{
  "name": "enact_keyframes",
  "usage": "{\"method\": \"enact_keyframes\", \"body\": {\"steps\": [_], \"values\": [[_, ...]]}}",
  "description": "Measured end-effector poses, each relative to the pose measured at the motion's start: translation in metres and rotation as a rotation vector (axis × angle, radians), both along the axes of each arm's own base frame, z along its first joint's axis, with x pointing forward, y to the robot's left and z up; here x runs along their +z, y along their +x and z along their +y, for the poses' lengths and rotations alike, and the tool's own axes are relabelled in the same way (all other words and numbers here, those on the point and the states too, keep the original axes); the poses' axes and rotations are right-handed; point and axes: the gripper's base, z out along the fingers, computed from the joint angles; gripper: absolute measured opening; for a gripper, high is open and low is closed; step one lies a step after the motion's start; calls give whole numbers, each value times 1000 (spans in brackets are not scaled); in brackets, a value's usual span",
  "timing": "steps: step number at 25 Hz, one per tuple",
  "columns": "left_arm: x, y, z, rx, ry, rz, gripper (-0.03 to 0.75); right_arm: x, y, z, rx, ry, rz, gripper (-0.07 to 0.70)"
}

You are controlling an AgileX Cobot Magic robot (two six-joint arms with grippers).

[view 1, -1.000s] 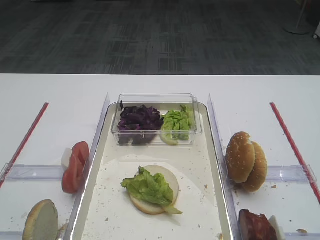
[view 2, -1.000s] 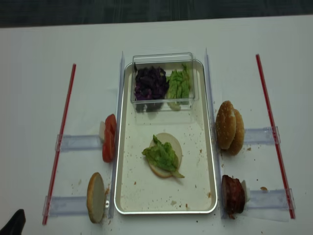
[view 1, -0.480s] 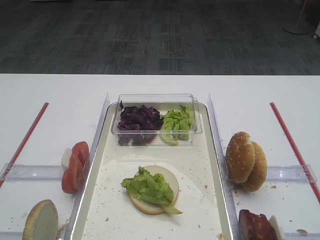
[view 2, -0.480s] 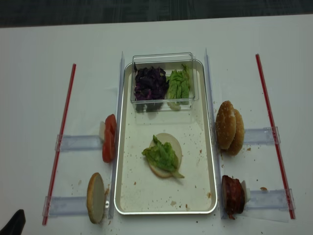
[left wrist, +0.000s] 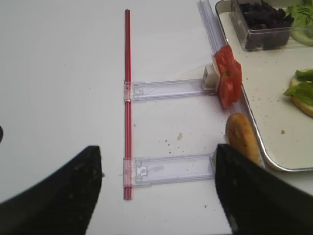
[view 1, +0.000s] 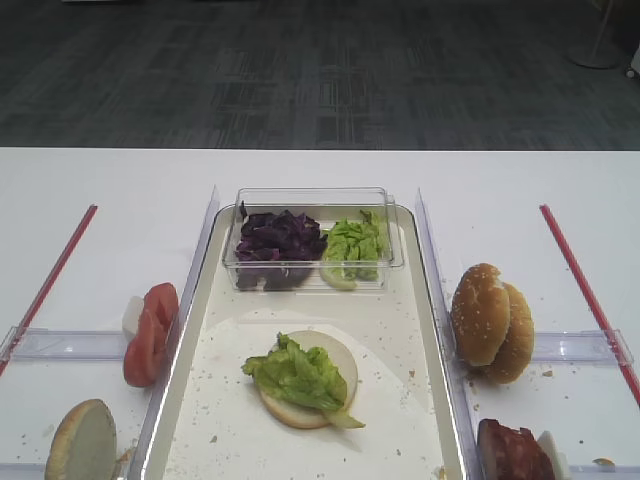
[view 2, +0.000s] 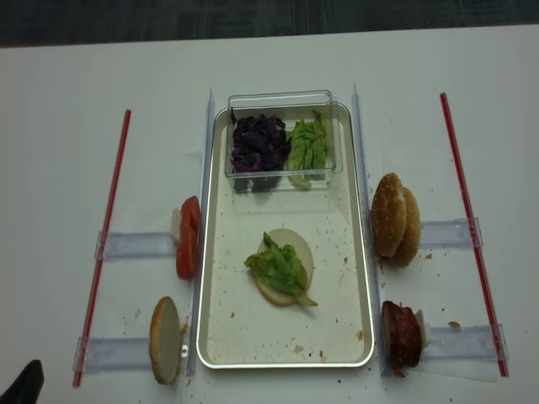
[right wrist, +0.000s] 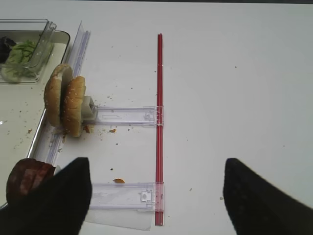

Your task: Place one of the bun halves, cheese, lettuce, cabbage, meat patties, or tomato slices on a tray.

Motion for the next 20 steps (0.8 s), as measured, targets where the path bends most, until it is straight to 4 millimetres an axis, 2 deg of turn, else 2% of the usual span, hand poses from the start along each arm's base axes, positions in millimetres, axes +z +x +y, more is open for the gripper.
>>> {"method": "enact_keyframes", "body": {"steps": [20], "values": [[0, 0, 0, 0, 0, 0, 454, 0, 0, 0, 0, 0, 0, 574]]}}
